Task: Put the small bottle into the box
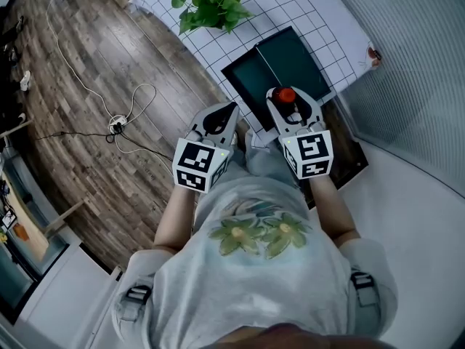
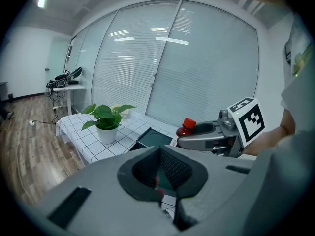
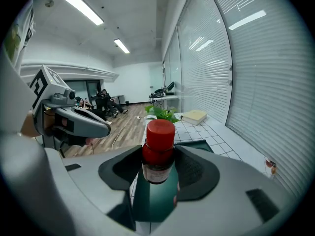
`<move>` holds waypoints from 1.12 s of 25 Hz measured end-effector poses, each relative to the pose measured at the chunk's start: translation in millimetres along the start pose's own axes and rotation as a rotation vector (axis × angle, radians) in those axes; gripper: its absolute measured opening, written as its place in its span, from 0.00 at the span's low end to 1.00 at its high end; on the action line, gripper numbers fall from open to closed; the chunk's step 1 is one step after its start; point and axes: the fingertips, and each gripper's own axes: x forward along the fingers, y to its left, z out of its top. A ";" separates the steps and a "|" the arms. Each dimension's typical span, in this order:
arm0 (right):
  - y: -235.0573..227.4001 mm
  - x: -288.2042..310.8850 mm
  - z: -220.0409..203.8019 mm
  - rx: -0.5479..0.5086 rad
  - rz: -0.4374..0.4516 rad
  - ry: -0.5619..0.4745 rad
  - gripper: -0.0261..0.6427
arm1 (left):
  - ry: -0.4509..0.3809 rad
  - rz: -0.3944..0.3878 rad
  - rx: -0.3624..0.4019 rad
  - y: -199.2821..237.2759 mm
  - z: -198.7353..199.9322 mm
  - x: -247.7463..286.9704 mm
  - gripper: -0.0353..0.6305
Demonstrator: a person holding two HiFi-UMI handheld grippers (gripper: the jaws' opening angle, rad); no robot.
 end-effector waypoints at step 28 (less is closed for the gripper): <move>-0.8 35.4 -31.5 -0.019 0.031 0.065 0.35 | 0.028 0.045 -0.072 15.9 -22.3 7.4 0.06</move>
